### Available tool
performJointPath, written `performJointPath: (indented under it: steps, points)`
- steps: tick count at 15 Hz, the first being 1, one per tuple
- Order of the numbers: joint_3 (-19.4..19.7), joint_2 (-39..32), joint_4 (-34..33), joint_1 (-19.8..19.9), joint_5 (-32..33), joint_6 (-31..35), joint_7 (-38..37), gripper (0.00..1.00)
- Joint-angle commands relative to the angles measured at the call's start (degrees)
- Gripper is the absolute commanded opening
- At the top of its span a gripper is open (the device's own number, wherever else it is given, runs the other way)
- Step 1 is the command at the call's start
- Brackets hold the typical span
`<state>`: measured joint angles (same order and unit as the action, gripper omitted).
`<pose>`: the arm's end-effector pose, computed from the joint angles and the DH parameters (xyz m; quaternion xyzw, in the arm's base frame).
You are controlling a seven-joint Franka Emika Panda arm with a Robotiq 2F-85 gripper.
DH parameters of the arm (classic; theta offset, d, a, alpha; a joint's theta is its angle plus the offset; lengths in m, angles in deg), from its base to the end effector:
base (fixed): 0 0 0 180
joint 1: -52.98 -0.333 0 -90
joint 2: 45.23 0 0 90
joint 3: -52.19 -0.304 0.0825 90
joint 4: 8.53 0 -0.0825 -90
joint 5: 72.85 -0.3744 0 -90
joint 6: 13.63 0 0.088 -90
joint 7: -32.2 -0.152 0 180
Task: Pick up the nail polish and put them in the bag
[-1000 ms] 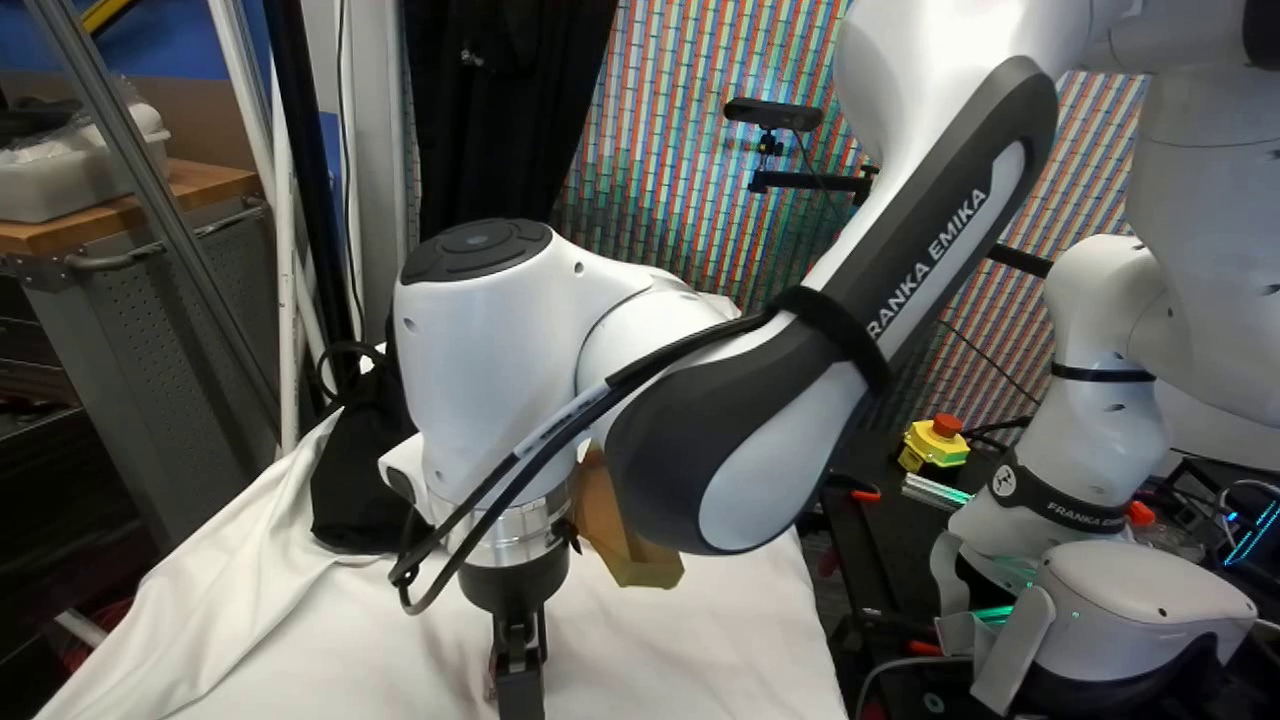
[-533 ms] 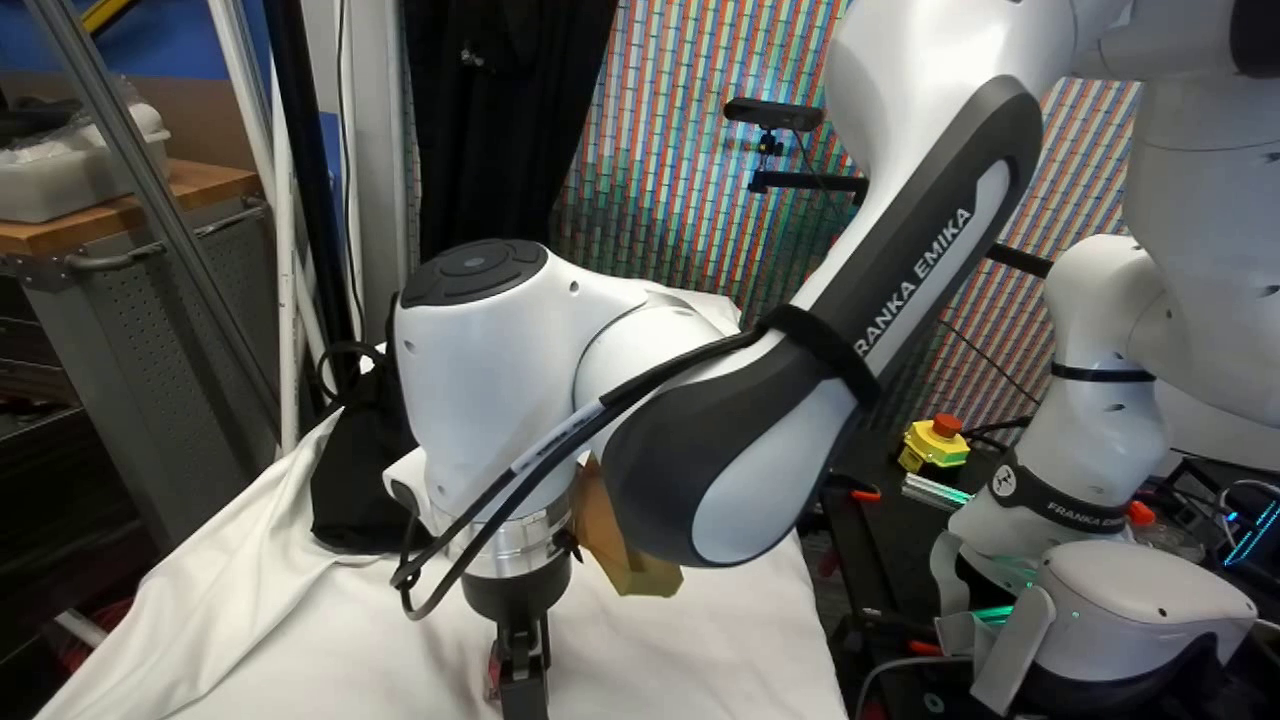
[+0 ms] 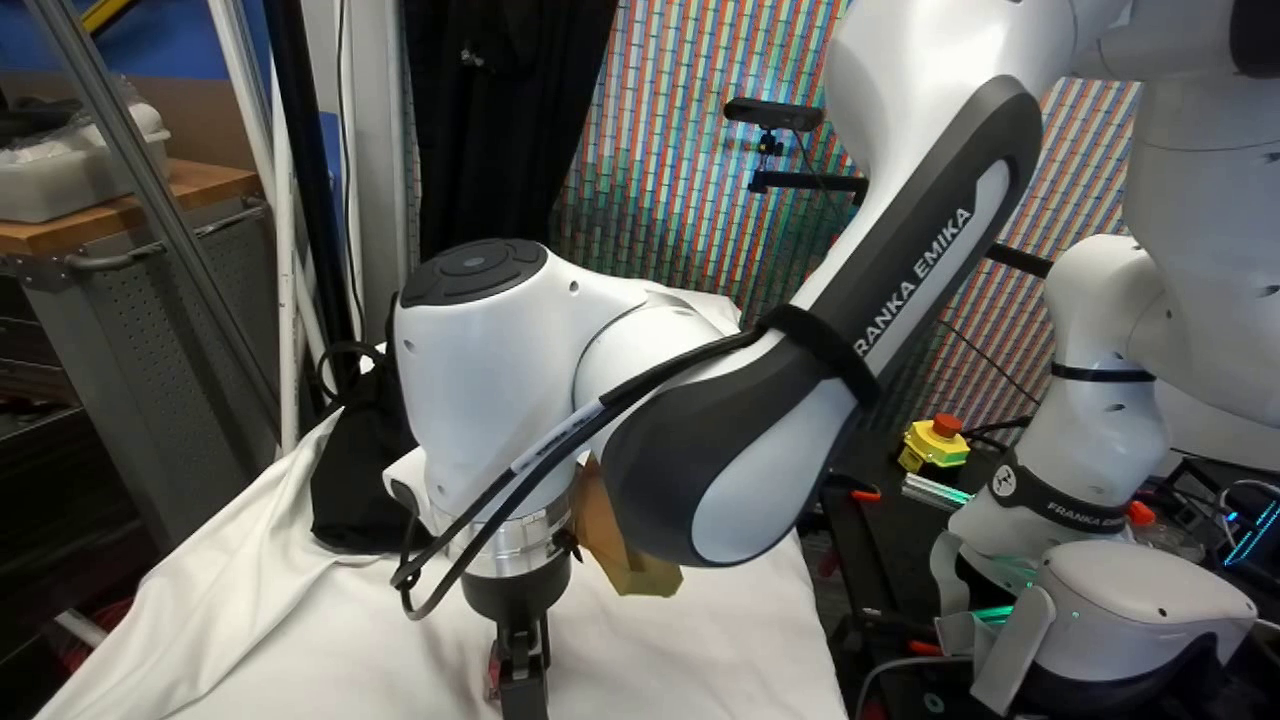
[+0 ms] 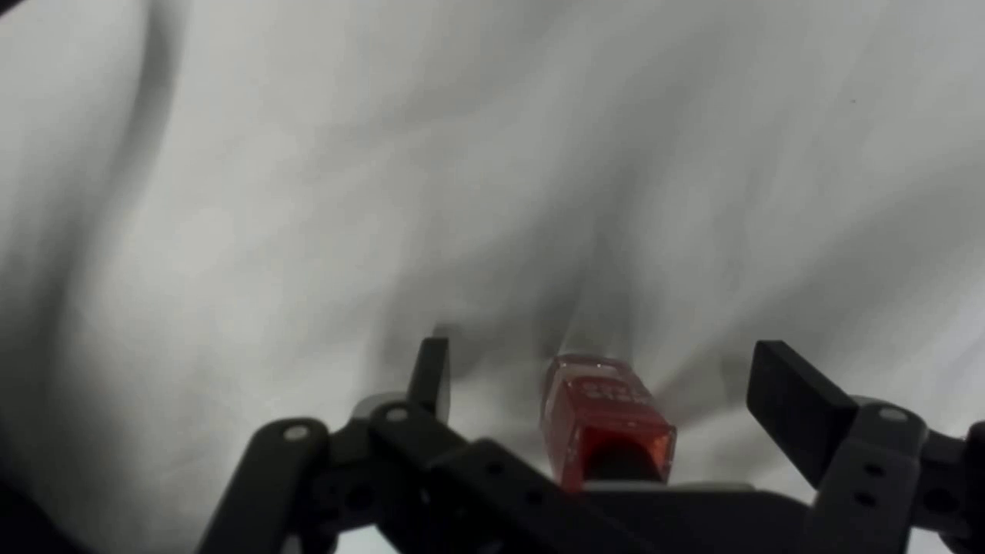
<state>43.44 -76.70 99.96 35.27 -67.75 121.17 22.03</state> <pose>0.5462 0.2676 0.1599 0.9855 0.1645 -0.0420 0.0034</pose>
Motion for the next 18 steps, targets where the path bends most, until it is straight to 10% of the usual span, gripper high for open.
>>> performJointPath:
  steps: [1,18]
  points:
    - [0.4,0.1,-0.5,-0.5,0.4,0.9,-0.2,1.0]
    - [0.9,-2.8,-3.9,-0.8,0.8,-0.4,-0.5,1.0]
